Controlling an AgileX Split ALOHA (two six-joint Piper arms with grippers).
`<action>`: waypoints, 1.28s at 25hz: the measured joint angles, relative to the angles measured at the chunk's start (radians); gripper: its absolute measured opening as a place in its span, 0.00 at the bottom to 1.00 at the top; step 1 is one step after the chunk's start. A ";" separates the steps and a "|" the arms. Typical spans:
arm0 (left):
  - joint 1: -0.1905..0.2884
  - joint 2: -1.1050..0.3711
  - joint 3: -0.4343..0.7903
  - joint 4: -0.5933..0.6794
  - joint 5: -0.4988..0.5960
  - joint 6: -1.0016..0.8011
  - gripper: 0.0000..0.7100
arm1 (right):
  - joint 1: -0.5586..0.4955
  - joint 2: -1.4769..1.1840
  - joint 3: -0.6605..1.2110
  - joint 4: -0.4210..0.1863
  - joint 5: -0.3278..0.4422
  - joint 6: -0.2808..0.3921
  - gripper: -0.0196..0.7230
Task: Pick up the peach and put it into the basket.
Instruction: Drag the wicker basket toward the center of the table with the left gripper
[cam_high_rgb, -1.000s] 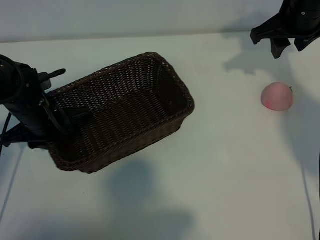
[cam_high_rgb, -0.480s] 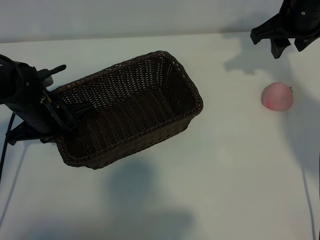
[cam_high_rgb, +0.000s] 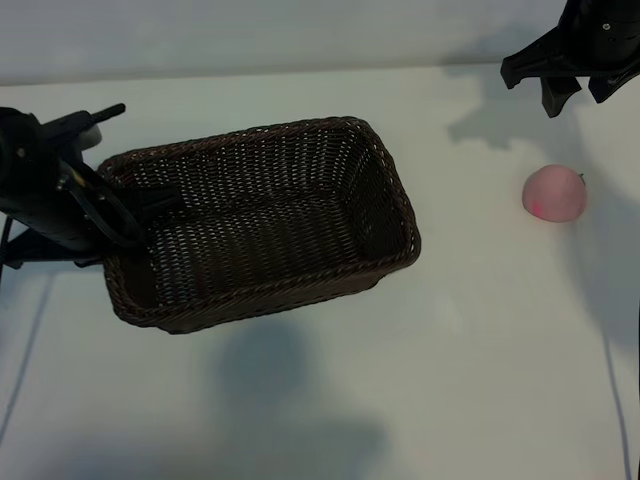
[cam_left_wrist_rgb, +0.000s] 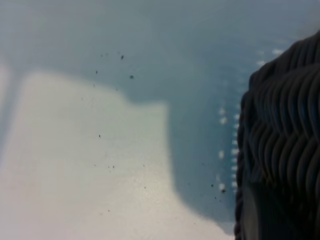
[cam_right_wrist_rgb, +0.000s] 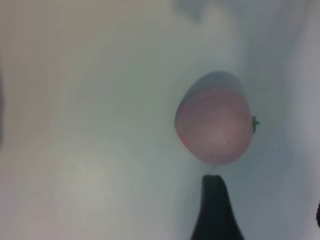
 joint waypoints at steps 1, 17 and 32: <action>0.011 -0.005 0.000 -0.025 0.005 0.034 0.14 | 0.000 0.000 0.000 0.000 0.000 0.000 0.67; 0.157 0.012 -0.049 -0.500 0.061 0.598 0.13 | 0.000 0.000 0.000 0.004 -0.001 0.000 0.67; 0.030 0.345 -0.478 -0.402 0.147 0.569 0.13 | 0.000 0.000 0.000 0.022 -0.005 0.000 0.67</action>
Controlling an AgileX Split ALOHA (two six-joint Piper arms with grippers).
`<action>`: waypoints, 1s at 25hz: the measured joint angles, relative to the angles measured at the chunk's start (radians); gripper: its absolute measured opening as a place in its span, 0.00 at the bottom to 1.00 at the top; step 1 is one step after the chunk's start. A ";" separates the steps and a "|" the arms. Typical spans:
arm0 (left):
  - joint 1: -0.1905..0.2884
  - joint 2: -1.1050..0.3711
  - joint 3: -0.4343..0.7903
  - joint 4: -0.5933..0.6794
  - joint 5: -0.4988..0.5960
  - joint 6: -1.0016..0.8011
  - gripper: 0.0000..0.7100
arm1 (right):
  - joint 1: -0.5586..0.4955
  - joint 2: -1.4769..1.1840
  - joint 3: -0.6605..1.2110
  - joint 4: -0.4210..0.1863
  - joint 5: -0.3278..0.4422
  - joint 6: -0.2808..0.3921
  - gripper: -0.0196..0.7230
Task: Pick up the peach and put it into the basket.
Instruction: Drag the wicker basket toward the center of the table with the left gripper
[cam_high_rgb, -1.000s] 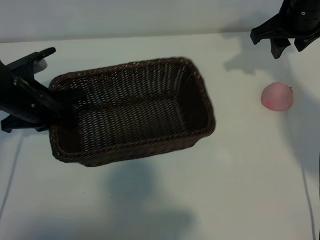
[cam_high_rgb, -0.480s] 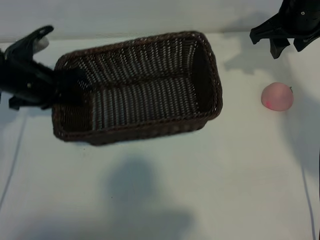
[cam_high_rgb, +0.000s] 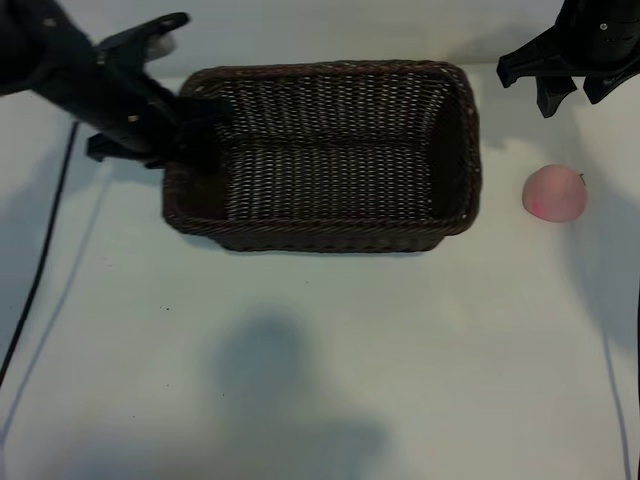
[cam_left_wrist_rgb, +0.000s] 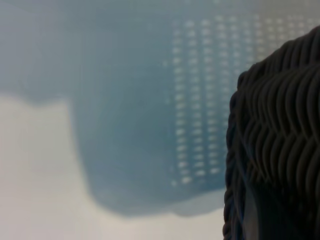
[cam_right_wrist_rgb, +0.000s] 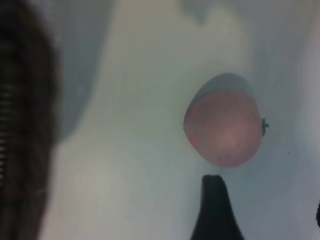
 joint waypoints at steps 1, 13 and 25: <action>-0.007 0.021 -0.017 0.000 0.000 -0.007 0.13 | 0.000 0.000 0.000 0.000 -0.001 0.000 0.67; -0.026 0.162 -0.077 0.001 -0.006 -0.027 0.13 | 0.000 0.000 0.000 0.003 -0.007 0.001 0.67; -0.026 0.156 -0.078 -0.021 0.002 -0.030 0.50 | 0.000 0.000 0.000 0.003 -0.011 0.001 0.67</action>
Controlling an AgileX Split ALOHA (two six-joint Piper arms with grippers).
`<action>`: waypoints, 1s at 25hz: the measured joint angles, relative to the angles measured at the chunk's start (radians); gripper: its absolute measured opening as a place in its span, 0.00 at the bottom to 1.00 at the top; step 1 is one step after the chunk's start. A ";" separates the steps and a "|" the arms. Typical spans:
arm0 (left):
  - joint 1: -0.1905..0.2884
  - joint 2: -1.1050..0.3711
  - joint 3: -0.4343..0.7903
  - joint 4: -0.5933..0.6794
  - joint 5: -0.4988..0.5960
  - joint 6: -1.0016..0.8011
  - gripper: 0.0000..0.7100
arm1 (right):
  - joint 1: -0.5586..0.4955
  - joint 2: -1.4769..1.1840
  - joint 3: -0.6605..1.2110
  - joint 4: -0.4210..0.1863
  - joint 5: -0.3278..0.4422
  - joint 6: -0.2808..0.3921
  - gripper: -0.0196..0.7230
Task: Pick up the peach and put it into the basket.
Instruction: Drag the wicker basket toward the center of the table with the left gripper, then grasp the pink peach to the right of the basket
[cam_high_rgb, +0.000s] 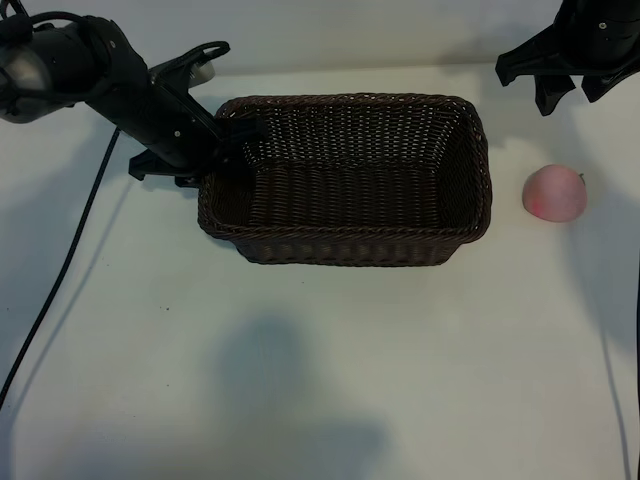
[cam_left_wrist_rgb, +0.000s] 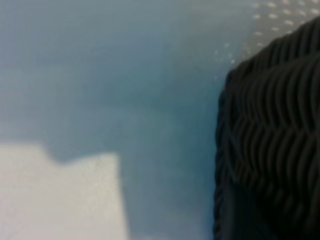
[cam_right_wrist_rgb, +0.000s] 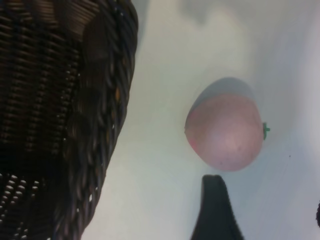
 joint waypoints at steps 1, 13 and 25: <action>0.000 -0.007 0.000 0.003 0.003 -0.002 0.58 | 0.000 0.000 0.000 0.000 0.000 0.000 0.67; 0.000 -0.288 -0.001 0.337 0.157 -0.191 0.82 | 0.000 0.000 0.000 0.000 -0.001 -0.018 0.67; 0.000 -0.431 -0.002 0.518 0.200 -0.312 0.82 | -0.014 0.000 0.000 0.021 0.007 -0.008 0.67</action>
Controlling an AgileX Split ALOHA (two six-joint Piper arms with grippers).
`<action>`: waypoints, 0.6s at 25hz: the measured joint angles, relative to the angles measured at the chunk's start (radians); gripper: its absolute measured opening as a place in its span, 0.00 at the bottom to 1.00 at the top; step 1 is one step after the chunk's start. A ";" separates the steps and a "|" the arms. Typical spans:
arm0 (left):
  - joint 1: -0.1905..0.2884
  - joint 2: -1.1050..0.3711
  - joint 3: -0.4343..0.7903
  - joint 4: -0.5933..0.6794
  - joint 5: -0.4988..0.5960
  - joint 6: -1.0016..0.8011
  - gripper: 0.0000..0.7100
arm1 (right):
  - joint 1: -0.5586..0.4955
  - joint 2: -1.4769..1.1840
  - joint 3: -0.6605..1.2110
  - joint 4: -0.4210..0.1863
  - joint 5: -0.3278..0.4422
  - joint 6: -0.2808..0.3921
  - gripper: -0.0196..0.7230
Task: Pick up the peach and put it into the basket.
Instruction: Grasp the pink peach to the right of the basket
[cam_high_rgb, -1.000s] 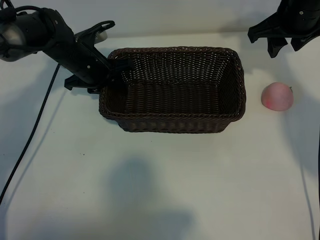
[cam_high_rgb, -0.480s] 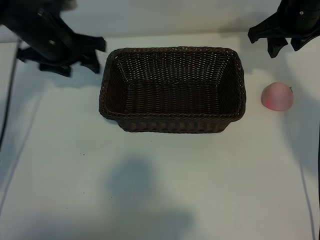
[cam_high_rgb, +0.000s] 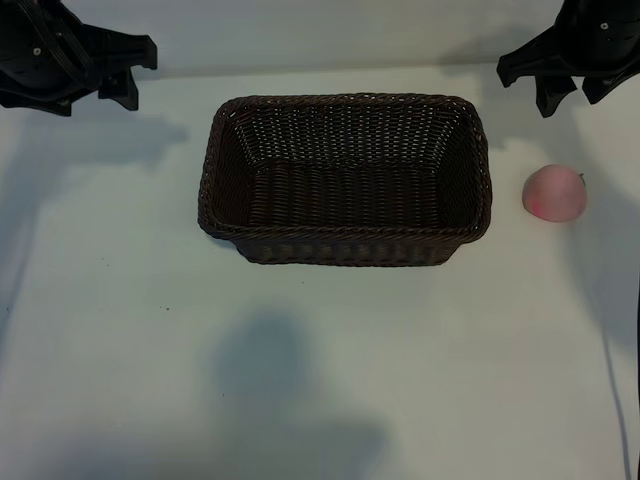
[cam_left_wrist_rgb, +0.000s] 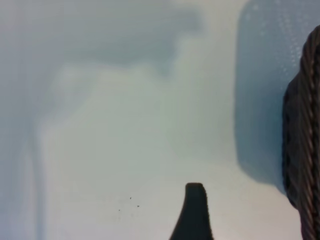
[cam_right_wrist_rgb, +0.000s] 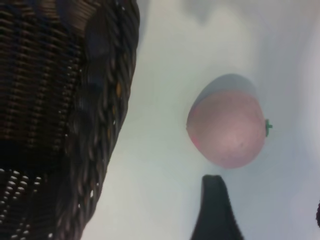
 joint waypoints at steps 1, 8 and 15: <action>0.000 0.000 0.000 0.000 0.001 0.000 0.82 | -0.009 0.000 0.000 0.012 -0.004 0.001 0.67; 0.000 0.000 0.000 0.000 0.005 0.000 0.82 | -0.118 0.000 0.046 0.073 -0.065 -0.009 0.67; 0.000 0.000 0.000 0.000 0.004 0.000 0.82 | -0.149 0.000 0.238 0.124 -0.241 -0.037 0.67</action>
